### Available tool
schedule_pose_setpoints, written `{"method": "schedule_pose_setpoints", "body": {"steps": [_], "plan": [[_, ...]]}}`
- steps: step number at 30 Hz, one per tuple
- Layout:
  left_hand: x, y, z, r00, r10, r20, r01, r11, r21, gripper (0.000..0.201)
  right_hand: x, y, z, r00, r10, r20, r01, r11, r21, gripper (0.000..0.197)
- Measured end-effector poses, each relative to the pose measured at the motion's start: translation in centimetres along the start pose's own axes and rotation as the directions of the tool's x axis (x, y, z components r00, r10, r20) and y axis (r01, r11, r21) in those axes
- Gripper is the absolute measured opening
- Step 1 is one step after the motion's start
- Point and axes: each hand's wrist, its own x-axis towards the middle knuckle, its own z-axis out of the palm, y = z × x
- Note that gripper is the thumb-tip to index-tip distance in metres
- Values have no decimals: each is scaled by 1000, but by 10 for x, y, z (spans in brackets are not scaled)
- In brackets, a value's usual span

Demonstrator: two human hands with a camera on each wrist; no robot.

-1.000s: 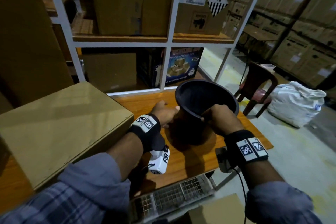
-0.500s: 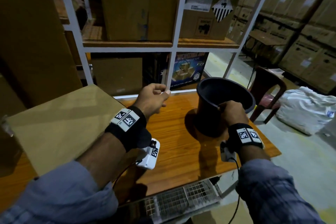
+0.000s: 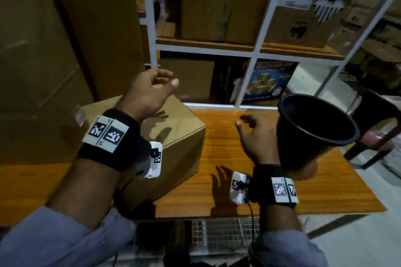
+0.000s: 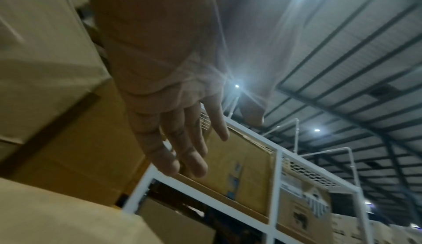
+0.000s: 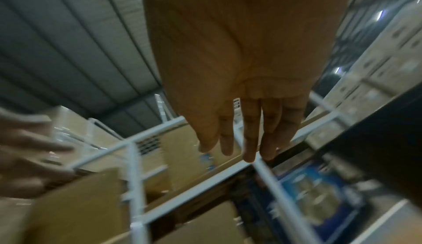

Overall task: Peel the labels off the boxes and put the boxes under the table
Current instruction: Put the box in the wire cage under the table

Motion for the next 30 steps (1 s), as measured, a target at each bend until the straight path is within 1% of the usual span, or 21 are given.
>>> {"method": "schedule_pose_setpoints", "body": {"steps": [3, 5, 7, 9, 11, 12, 13, 15, 16, 18, 20, 24, 26, 27, 29, 30], "plan": [[-13, -33, -32, 997, -35, -71, 39, 998, 55, 33, -22, -39, 26, 994, -65, 87, 61, 997, 56, 33], [-20, -61, -52, 994, -58, -97, 67, 994, 91, 36, -34, -59, 46, 985, -86, 152, 79, 996, 51, 42], [-25, -86, -69, 990, -79, -114, 96, 984, 152, 40, -45, -73, 64, 971, -81, 224, 82, 997, 6, 54], [-27, -109, -82, 989, -120, -91, 134, 978, 162, 46, -53, -80, 80, 957, -44, 286, 61, 997, -53, 64], [-28, -128, -92, 988, -153, -15, 154, 983, 104, 57, -57, -81, 88, 949, -18, 313, 32, 999, -38, 66], [-29, -136, -98, 986, -161, 38, 157, 983, 96, 63, -59, -83, 91, 951, -19, 309, 26, 999, -22, 65], [-27, -144, -102, 983, -161, 85, 148, 978, 145, 69, -60, -82, 92, 956, -19, 294, 25, 1000, -16, 65], [-27, -154, -111, 981, -140, 133, 88, 937, 337, 70, -66, -85, 92, 963, 10, 268, -1, 999, -36, 64], [-28, -156, -114, 982, -118, 147, 53, 922, 384, 69, -71, -87, 91, 965, 32, 259, -22, 999, -39, 63], [-29, -160, -122, 981, -77, 178, 6, 929, 370, 71, -80, -94, 93, 971, 56, 230, -46, 998, -49, 62], [-27, -168, -128, 980, -79, 184, 10, 937, 350, 74, -89, -101, 96, 979, 73, 192, -59, 995, -79, 62], [-25, -168, -136, 956, -158, 246, 47, 913, 406, 79, -108, -111, 102, 985, 137, 100, -126, 986, -111, 63], [-23, -172, -136, 952, -220, 213, 122, 911, 395, 85, -116, -115, 106, 989, 141, 47, -135, 984, -114, 65], [-22, -174, -137, 946, -258, 196, 173, 914, 366, 91, -120, -118, 108, 990, 139, 23, -135, 984, -120, 65], [-23, -182, -139, 933, -305, 190, 260, 938, 228, 105, -126, -124, 113, 990, 139, -14, -139, 980, -139, 66], [-24, -183, -139, 926, -321, 199, 290, 942, 168, 107, -128, -127, 115, 989, 142, -26, -145, 976, -160, 66]]}}
